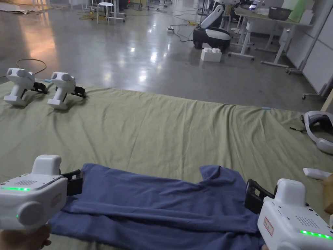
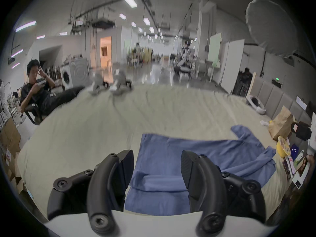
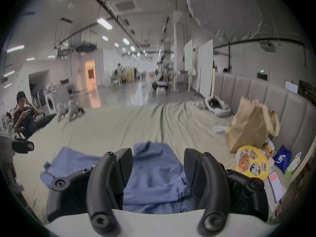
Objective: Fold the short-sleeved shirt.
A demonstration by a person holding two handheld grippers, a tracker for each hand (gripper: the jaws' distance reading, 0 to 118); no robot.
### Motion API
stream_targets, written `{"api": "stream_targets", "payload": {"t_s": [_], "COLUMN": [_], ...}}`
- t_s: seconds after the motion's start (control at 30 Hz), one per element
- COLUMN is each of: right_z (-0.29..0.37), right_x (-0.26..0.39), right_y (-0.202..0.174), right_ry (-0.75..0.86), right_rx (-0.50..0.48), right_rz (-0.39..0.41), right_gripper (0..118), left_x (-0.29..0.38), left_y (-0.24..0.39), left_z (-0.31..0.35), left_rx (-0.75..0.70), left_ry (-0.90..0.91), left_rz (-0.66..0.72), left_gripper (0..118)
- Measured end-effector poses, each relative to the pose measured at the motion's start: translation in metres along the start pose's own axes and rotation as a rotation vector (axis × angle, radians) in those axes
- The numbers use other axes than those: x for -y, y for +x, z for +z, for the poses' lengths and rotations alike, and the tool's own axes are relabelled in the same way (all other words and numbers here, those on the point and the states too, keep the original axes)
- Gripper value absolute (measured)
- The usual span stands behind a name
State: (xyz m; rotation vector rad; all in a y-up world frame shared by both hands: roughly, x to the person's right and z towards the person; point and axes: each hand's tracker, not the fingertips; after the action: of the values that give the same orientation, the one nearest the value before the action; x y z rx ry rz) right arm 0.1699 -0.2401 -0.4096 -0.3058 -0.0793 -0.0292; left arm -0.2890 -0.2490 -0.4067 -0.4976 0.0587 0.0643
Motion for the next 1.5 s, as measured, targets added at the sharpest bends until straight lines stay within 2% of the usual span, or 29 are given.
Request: {"api": "stream_targets", "payload": {"t_s": [0.1,0.2,0.23,0.3,0.37,0.4,0.5,0.67,0.97,1.2,1.27,1.3,1.33,1.4,1.5], "right_z": [0.027,0.046,0.053,0.061,0.069,0.07,0.079,0.081,0.073,0.066,0.065,0.064,0.064,0.062,0.06], "right_x": [0.0,0.004,0.007,0.012,0.016,0.017,0.022,0.024,0.032,0.036,0.039,0.04,0.042,0.044,0.047], "right_y": [-0.016,-0.029,-0.033,-0.04,-0.042,-0.042,-0.043,-0.04,-0.033,-0.028,-0.027,-0.025,-0.025,-0.024,-0.022], "right_ry": [0.119,0.174,0.197,0.218,0.227,0.231,0.243,0.236,0.17,0.137,0.124,0.118,0.111,0.099,0.082], "right_rx": [0.012,-0.004,-0.01,0.007,0.001,-0.025,-0.001,0.002,-0.005,-0.008,-0.005,-0.006,-0.006,0.0,-0.001], "right_rz": [0.007,0.03,0.036,0.065,0.071,0.067,0.091,0.104,0.099,0.108,0.102,0.097,0.096,0.098,0.094], "right_gripper": [68,64,55,19,13,11,6,6,6,6,6,6,6,6,6], "left_x": [0.003,0.01,0.014,0.015,0.023,0.025,0.032,0.038,0.05,0.04,0.04,0.037,0.037,0.041,0.048], "left_y": [0.02,0.036,0.034,0.043,0.042,0.042,0.046,0.039,0.002,-0.034,-0.044,-0.043,-0.047,-0.053,-0.054], "left_z": [0.037,0.065,0.064,0.073,0.072,0.074,0.075,0.071,0.028,-0.022,-0.036,-0.034,-0.041,-0.057,-0.07], "left_rx": [-0.018,-0.015,-0.007,-0.026,-0.026,-0.003,-0.042,-0.034,-0.007,-0.045,-0.044,-0.024,-0.012,0.016,-0.032], "left_ry": [0.141,0.245,0.258,0.265,0.281,0.287,0.298,0.28,0.042,-0.238,-0.306,-0.335,-0.388,-0.478,-0.569], "left_rz": [-0.006,-0.028,-0.044,-0.087,-0.1,-0.109,-0.153,-0.129,-0.08,-0.075,-0.049,-0.022,0.011,0.062,0.066], "left_gripper": [66,64,56,13,11,4,2,2,2,5,20,32,50,68,68]}}
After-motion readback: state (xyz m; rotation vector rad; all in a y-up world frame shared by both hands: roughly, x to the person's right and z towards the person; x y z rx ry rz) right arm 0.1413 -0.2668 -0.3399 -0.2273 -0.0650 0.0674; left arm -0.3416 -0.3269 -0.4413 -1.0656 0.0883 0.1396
